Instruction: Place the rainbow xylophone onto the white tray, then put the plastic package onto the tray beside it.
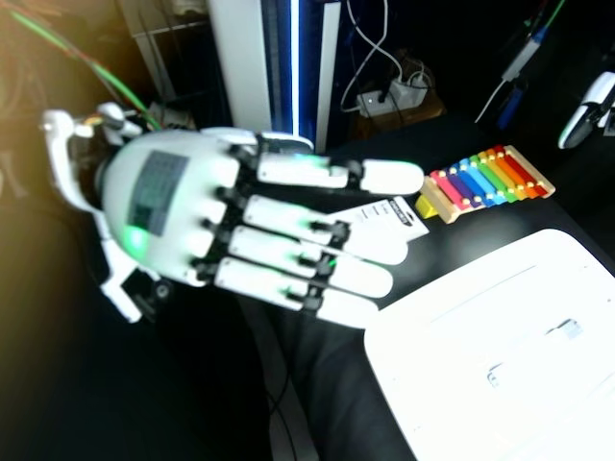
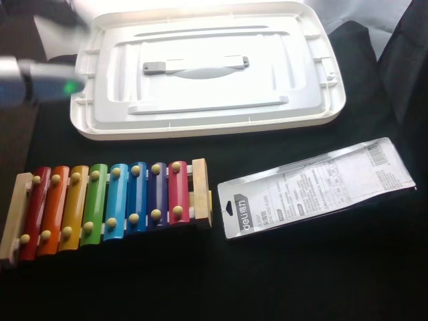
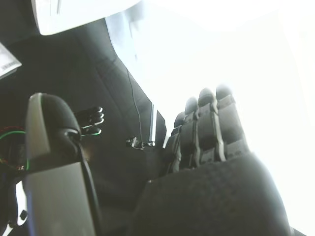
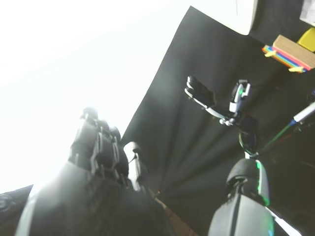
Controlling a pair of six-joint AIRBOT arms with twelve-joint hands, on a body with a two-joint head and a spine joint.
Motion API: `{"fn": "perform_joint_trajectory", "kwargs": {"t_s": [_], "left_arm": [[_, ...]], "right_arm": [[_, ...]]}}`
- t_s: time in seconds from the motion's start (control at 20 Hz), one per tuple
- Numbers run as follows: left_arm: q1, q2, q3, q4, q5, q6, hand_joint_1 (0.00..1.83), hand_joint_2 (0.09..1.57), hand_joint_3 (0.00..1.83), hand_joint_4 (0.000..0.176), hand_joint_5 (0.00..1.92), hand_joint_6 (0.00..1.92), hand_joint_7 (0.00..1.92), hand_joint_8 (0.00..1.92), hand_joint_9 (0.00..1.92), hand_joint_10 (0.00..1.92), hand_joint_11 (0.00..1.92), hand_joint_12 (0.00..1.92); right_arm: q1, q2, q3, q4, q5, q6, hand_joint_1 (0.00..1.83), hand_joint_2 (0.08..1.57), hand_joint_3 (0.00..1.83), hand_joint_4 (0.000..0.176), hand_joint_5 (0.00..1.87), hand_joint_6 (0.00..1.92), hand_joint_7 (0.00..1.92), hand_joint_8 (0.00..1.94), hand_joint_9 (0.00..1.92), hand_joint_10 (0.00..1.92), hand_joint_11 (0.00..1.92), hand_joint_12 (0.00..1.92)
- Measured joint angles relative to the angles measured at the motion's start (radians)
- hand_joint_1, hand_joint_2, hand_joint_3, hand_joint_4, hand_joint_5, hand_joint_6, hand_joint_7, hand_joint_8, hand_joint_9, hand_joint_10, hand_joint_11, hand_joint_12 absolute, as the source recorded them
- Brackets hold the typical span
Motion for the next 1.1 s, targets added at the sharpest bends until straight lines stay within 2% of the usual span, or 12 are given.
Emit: {"fn": "perform_joint_trajectory", "kwargs": {"t_s": [0.2, 0.3, 0.35, 0.4, 0.45, 0.55, 0.65, 0.7, 0.8, 0.9, 0.95, 1.1], "left_arm": [[-0.004, -0.009, 0.0, 0.029, 0.031, -0.001, 0.21, 1.17, 0.0, 0.0, 0.82, 0.22, 0.75, 0.43, 0.53, 0.9, 0.24, 1.43], [-0.01, -0.009, 0.011, 0.071, 0.046, -0.047, 0.21, 1.17, 0.0, 0.0, 0.82, 0.22, 0.75, 0.43, 0.53, 0.9, 0.24, 1.43], [-0.012, -0.009, 0.022, 0.106, 0.048, -0.099, 0.28, 0.98, 0.0, 0.046, 0.34, 0.04, 0.3, 0.13, 0.19, 0.34, 0.05, 0.79], [-0.019, -0.009, 0.037, 0.156, 0.06, -0.163, 0.33, 0.93, 0.0, 0.024, 0.2, 0.01, 0.21, 0.03, 0.18, 0.11, 0.03, 0.61], [-0.038, -0.009, 0.05, 0.217, 0.08, -0.231, 0.29, 0.95, 0.0, 0.0, 0.16, 0.0, 0.17, 0.01, 0.16, 0.04, 0.0, 0.63], [-0.085, -0.008, 0.057, 0.309, 0.1, -0.311, 0.37, 0.91, 0.0, 0.0, 0.12, 0.0, 0.16, 0.0, 0.19, 0.01, 0.03, 0.62], [-0.139, -0.007, 0.056, 0.455, 0.129, -0.404, 0.45, 0.82, 0.0, 0.0, 0.12, 0.0, 0.16, 0.01, 0.21, 0.01, 0.2, 0.28], [-0.164, -0.007, 0.048, 0.531, 0.153, -0.446, 0.52, 0.75, 0.0, 0.0, 0.08, 0.0, 0.13, 0.0, 0.18, 0.0, 0.21, 0.18], [-0.214, -0.007, 0.03, 0.687, 0.192, -0.521, 0.54, 0.68, 0.0, 0.0, 0.03, 0.0, 0.11, 0.0, 0.15, 0.0, 0.18, 0.13], [-0.253, -0.007, 0.02, 0.812, 0.212, -0.605, 0.58, 0.68, 0.0, 0.019, 0.04, 0.01, 0.13, 0.01, 0.16, 0.01, 0.16, 0.12], [-0.269, -0.007, 0.015, 0.864, 0.221, -0.636, 0.59, 0.69, 0.0, 0.015, 0.02, 0.0, 0.12, 0.01, 0.16, 0.0, 0.16, 0.11], [-0.294, -0.007, 0.005, 1.034, 0.239, -0.748, 0.65, 0.69, 0.0, 0.041, 0.0, 0.0, 0.09, 0.0, 0.13, 0.0, 0.16, 0.06]], "right_arm": [[0.0, -0.003, 0.007, -0.002, -0.004, 0.0, 0.54, 0.8, 0.0, 0.059, 0.08, 0.0, 0.2, 0.0, 0.19, 0.02, 0.0, 0.81], [0.0, -0.004, 0.007, -0.006, -0.003, 0.003, 0.53, 0.81, 0.0, 0.065, 0.1, 0.01, 0.21, 0.0, 0.2, 0.02, 0.02, 0.81], [0.0, -0.005, 0.007, -0.01, -0.003, 0.003, 0.53, 0.81, 0.0, 0.079, 0.11, 0.0, 0.22, 0.0, 0.21, 0.01, 0.04, 0.77], [0.0, -0.005, 0.008, -0.011, -0.004, 0.003, 0.53, 0.8, 0.0, 0.082, 0.12, 0.0, 0.22, 0.0, 0.22, 0.01, 0.06, 0.76], [0.0, -0.009, 0.013, -0.009, -0.004, 0.003, 0.52, 0.8, 0.0, 0.071, 0.11, 0.0, 0.23, 0.0, 0.22, 0.01, 0.07, 0.76], [0.0, -0.014, 0.013, -0.006, -0.005, 0.003, 0.52, 0.79, 0.0, 0.074, 0.12, 0.0, 0.24, 0.01, 0.22, 0.01, 0.07, 0.76], [0.0, -0.015, 0.013, -0.018, -0.005, 0.009, 0.52, 0.79, 0.0, 0.065, 0.11, 0.0, 0.25, 0.01, 0.24, 0.01, 0.1, 0.77], [0.0, -0.015, 0.013, -0.019, -0.005, 0.013, 0.53, 0.79, 0.0, 0.048, 0.1, 0.0, 0.25, 0.01, 0.24, 0.01, 0.09, 0.77], [0.0, -0.015, 0.013, -0.02, -0.005, 0.018, 0.55, 0.78, 0.0, 0.053, 0.1, 0.0, 0.25, 0.0, 0.23, 0.0, 0.07, 0.77], [0.0, -0.015, 0.013, -0.023, -0.005, 0.018, 0.55, 0.78, 0.0, 0.064, 0.1, 0.0, 0.24, 0.0, 0.22, 0.0, 0.04, 0.76], [0.0, -0.015, 0.013, -0.023, -0.006, 0.018, 0.55, 0.79, 0.0, 0.064, 0.09, 0.0, 0.24, 0.0, 0.21, 0.0, 0.03, 0.76], [0.0, -0.017, 0.013, -0.027, -0.006, 0.018, 0.53, 0.8, 0.0, 0.086, 0.1, 0.0, 0.23, 0.0, 0.21, 0.0, 0.03, 0.76]]}}
